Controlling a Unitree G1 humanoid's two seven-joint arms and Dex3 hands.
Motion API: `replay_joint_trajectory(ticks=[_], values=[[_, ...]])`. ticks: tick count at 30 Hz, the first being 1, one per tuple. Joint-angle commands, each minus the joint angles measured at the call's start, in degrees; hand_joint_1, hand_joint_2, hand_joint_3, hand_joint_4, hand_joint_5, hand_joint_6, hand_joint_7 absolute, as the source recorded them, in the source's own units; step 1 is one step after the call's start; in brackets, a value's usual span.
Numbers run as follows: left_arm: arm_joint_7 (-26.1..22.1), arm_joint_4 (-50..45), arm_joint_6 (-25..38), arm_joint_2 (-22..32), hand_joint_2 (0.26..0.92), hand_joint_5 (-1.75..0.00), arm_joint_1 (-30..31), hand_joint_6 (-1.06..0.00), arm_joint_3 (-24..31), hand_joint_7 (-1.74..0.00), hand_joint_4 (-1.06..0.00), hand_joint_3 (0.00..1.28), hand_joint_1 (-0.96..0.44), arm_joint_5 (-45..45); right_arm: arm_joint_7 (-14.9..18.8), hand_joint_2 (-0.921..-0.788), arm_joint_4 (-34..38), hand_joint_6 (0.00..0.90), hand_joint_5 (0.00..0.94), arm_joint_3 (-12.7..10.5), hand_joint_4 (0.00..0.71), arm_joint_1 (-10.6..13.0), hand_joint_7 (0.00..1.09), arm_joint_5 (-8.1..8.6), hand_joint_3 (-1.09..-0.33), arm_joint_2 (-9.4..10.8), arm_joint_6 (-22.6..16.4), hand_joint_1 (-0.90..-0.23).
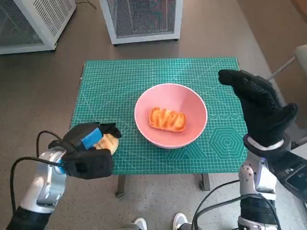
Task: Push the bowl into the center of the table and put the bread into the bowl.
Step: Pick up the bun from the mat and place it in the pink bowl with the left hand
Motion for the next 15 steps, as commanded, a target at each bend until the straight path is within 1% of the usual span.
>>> replay_joint_trajectory(ticks=[1,5,8,15], values=[[-1.32,-5.36,0.10,1.13,0.917,-1.13,-0.11,-0.62,3.74,-1.18,-0.73,0.06,0.00,-3.10,0.40,-0.921,1.26,0.000,0.000,0.30,0.322,0.79,0.59,-0.85,-0.529,0.01,-0.08,-0.484],[-1.41,-9.46,0.96,0.74,0.916,-1.12,-0.77,-0.62,7.01,-1.17,-0.74,0.06,0.00,-5.49,0.61,-0.921,1.71,0.000,0.001,0.43,0.323,0.71,0.59,-0.67,-0.528,0.15,-0.23,-0.485],[-0.74,-11.83,1.21,0.14,0.913,-1.10,-1.57,-0.63,9.00,-1.15,-0.76,0.05,0.00,-7.00,1.10,-0.921,2.26,0.001,0.001,0.41,0.324,0.58,0.59,-0.21,-0.527,0.14,-0.35,-0.485],[0.59,-15.78,0.93,-1.36,0.914,-1.07,-4.30,-0.66,10.75,-1.13,-0.78,0.03,0.00,-9.37,1.99,-0.921,3.20,0.002,0.002,0.26,0.325,0.11,0.59,0.41,-0.526,0.26,-0.41,-0.487]])
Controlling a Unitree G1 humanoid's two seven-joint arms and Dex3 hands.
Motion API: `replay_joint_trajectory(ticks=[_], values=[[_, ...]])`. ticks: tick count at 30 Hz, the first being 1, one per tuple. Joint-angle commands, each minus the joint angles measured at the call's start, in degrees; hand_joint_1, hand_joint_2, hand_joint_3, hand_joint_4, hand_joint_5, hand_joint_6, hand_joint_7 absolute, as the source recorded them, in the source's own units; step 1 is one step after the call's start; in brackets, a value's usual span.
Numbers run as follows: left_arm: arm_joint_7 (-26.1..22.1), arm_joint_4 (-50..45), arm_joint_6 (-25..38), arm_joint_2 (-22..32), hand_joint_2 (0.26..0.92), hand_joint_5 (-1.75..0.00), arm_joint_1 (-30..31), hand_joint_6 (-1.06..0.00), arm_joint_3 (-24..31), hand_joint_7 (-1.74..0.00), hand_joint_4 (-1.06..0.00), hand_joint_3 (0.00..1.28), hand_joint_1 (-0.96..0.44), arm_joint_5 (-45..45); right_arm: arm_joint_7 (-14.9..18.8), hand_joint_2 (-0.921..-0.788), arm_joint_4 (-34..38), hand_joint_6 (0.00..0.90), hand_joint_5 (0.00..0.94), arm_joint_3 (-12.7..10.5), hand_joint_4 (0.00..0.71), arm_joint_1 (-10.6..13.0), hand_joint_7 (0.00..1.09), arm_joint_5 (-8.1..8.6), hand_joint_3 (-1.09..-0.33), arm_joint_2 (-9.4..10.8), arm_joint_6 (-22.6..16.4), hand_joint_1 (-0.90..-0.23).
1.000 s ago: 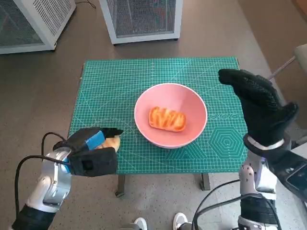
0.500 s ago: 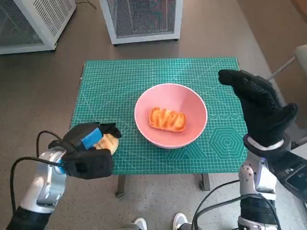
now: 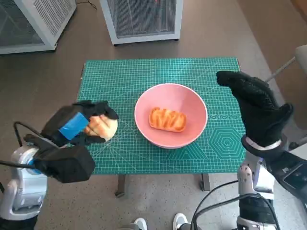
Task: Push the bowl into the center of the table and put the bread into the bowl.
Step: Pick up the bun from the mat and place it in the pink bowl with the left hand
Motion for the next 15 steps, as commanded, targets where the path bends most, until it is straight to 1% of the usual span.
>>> replay_joint_trajectory(ticks=[1,7,10,15], values=[[0.99,-3.24,0.08,-1.46,0.914,-1.07,-2.95,-0.66,0.69,-1.13,-0.78,0.03,0.00,-1.81,1.07,-0.921,1.44,0.002,0.002,0.04,0.325,0.07,0.59,0.25,-0.526,0.00,0.15,-0.487],[1.32,-3.88,-0.11,-3.96,0.915,-1.07,-8.02,-0.67,-1.68,-1.12,-0.77,0.02,0.00,-2.35,1.47,-0.921,1.79,0.004,0.002,-0.03,0.326,-0.19,0.59,0.40,-0.524,0.17,0.16,-0.489],[1.31,-3.01,-0.79,-5.58,0.914,-1.11,-11.94,-0.68,-4.55,-1.09,-0.77,0.02,0.00,-1.46,1.56,-0.921,1.62,0.005,0.002,0.06,0.327,-0.05,0.59,0.44,-0.523,0.37,0.23,-0.489],[2.08,0.19,-3.22,-7.64,0.910,-1.11,-16.43,-0.69,-8.75,-1.05,-0.78,0.02,0.00,0.19,1.53,-0.921,1.12,0.010,0.002,0.22,0.327,0.25,0.59,0.56,-0.524,0.57,0.54,-0.489]])
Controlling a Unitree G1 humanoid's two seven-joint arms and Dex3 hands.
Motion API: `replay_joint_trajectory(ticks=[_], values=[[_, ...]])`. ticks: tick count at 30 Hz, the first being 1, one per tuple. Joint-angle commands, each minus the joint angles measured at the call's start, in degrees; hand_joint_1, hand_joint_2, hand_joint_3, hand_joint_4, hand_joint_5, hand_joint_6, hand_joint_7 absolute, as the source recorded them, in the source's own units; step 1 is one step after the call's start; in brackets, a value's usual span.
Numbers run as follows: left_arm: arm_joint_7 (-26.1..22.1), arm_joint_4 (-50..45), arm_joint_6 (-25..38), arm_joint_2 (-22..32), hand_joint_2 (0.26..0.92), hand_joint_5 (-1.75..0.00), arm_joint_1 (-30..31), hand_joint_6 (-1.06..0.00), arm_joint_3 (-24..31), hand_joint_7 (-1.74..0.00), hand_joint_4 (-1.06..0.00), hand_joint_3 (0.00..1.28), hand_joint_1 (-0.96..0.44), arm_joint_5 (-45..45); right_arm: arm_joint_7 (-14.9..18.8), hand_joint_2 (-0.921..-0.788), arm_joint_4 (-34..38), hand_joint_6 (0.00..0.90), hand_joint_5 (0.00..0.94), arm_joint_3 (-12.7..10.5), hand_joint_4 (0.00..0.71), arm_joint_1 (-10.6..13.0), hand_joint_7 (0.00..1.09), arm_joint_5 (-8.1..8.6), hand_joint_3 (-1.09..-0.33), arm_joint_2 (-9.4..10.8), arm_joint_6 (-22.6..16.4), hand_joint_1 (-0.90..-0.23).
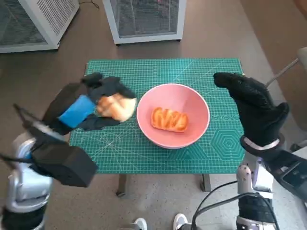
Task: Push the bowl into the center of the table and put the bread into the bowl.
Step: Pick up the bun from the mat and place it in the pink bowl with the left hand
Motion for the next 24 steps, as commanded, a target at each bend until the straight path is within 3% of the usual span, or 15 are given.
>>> replay_joint_trajectory(ticks=[1,10,24], values=[[1.27,3.39,-3.13,-2.15,0.909,-1.11,-4.73,-0.70,-4.17,-1.05,-0.78,0.02,0.00,1.76,0.48,-0.921,0.04,0.011,0.002,0.17,0.327,0.72,0.59,0.44,-0.524,0.33,0.57,-0.489],[2.03,13.08,-8.32,-5.93,0.912,-1.13,-10.57,-0.69,-10.18,-1.04,-0.79,0.02,0.00,3.94,0.24,-0.921,-0.72,0.011,0.001,0.08,0.326,1.29,0.59,0.28,-0.526,0.22,0.38,-0.493],[-1.15,21.29,-7.87,-9.45,0.920,-1.15,-13.46,-0.62,-15.69,-1.12,-0.76,0.04,0.00,5.15,-1.06,-0.921,-2.62,0.000,0.000,-0.08,0.325,2.61,0.60,-0.60,-0.529,0.22,0.45,-0.495]])
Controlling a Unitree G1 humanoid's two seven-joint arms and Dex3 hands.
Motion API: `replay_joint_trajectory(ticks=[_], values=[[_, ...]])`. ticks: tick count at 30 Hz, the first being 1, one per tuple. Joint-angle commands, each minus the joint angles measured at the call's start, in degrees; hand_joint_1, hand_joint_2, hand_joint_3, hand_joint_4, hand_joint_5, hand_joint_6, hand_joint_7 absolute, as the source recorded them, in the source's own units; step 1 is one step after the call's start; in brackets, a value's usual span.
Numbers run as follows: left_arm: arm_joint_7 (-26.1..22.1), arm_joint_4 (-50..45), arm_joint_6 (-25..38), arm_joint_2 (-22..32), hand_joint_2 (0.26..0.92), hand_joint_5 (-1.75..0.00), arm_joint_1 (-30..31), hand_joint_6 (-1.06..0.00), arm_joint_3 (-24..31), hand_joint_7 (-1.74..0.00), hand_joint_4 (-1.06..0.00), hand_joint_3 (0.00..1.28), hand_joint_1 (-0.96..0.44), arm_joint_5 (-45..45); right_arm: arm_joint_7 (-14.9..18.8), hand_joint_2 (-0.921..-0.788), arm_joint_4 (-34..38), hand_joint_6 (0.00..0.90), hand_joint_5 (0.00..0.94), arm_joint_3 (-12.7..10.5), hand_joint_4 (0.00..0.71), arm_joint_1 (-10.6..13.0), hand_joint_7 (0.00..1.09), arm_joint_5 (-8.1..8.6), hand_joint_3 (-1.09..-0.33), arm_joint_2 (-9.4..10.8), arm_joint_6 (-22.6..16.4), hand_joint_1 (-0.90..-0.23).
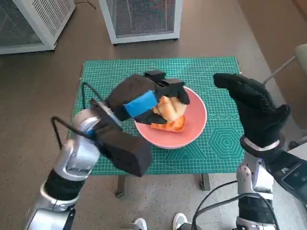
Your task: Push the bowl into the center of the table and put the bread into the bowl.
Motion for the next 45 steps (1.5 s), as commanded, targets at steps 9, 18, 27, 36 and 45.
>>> replay_joint_trajectory(ticks=[9,18,27,36,45], values=[[-2.69,5.24,-0.40,-0.42,0.873,-0.55,0.02,-0.42,-2.42,-0.88,-0.45,0.12,-0.23,0.73,-2.28,-0.921,-1.36,-0.001,0.000,0.16,0.324,2.30,0.60,-1.62,-0.530,0.27,0.10,-0.488],[-2.47,5.81,-0.30,0.10,0.891,-0.03,1.31,-0.23,-2.43,-0.36,-0.25,0.03,-0.47,1.36,-2.97,-0.921,-1.11,-0.001,0.001,0.71,0.320,2.11,0.59,-1.98,-0.525,0.54,0.27,-0.474],[-1.39,5.41,-0.95,0.55,0.901,0.00,2.74,-0.20,-1.38,-0.30,-0.18,0.02,-0.52,0.86,-2.80,-0.921,-0.88,0.000,0.004,0.84,0.327,1.85,0.59,-1.86,-0.523,0.58,0.72,-0.473],[-1.91,2.70,-0.25,1.77,0.909,0.00,3.46,-0.19,0.92,-0.27,-0.17,0.01,-0.54,0.04,-3.06,-0.921,-1.19,0.000,0.005,1.08,0.329,1.59,0.59,-1.93,-0.520,0.64,1.36,-0.476],[-2.56,-2.83,1.76,2.56,0.906,0.00,4.63,-0.20,6.77,-0.21,-0.18,0.00,-0.54,-4.46,-3.81,-0.921,-1.56,0.000,0.002,1.37,0.325,0.69,0.59,-2.73,-0.518,0.62,1.97,-0.473]])
